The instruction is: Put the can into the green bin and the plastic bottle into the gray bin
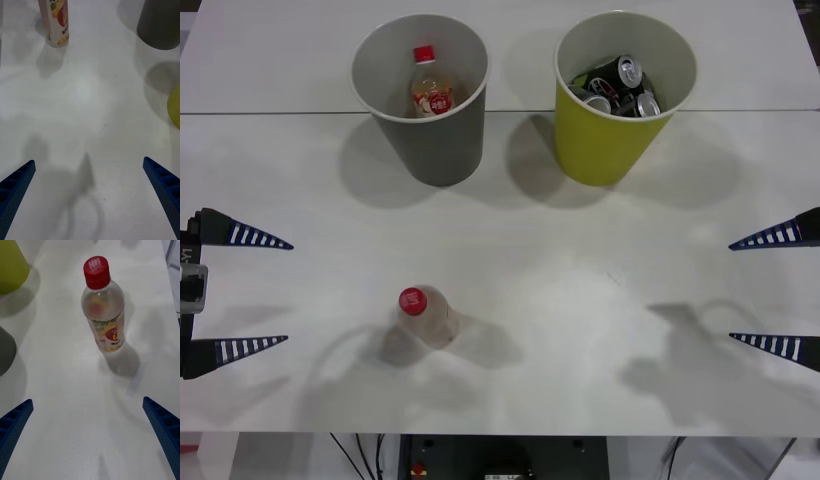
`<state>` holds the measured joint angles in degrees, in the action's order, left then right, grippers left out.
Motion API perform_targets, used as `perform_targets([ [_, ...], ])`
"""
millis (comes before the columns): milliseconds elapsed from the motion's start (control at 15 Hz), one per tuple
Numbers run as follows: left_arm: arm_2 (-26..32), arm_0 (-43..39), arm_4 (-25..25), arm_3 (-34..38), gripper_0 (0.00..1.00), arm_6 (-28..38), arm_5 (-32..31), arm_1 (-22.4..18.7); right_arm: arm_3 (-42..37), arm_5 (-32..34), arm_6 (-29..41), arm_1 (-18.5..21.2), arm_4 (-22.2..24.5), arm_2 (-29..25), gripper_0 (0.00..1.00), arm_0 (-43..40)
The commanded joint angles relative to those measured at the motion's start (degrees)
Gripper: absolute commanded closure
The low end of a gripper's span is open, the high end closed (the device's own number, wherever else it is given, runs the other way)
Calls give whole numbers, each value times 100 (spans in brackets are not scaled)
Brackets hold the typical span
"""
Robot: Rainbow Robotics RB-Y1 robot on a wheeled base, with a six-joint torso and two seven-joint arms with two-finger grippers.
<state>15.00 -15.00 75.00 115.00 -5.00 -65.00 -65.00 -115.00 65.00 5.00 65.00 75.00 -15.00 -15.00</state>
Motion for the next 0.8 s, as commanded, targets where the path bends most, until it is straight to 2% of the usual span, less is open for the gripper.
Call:
perform_targets([
  [67, 0, 0, 0, 0, 0, 0, 0, 0, 0, 0, 0, 0, 0, 0, 0, 0],
  [267, -59, 41, 6, -224, 0, 8, -347, 207, 0, 0, 0, 0, 0, 0, 0, 0],
  [600, -217, 41, -3, -338, 0, -10, -373, 699, 0, 0, 0, 0, 0, 0, 0, 0],
  [800, -542, 217, -293, -777, 0, -142, -382, 910, 0, 0, 0, 0, 0, 0, 0, 0],
])
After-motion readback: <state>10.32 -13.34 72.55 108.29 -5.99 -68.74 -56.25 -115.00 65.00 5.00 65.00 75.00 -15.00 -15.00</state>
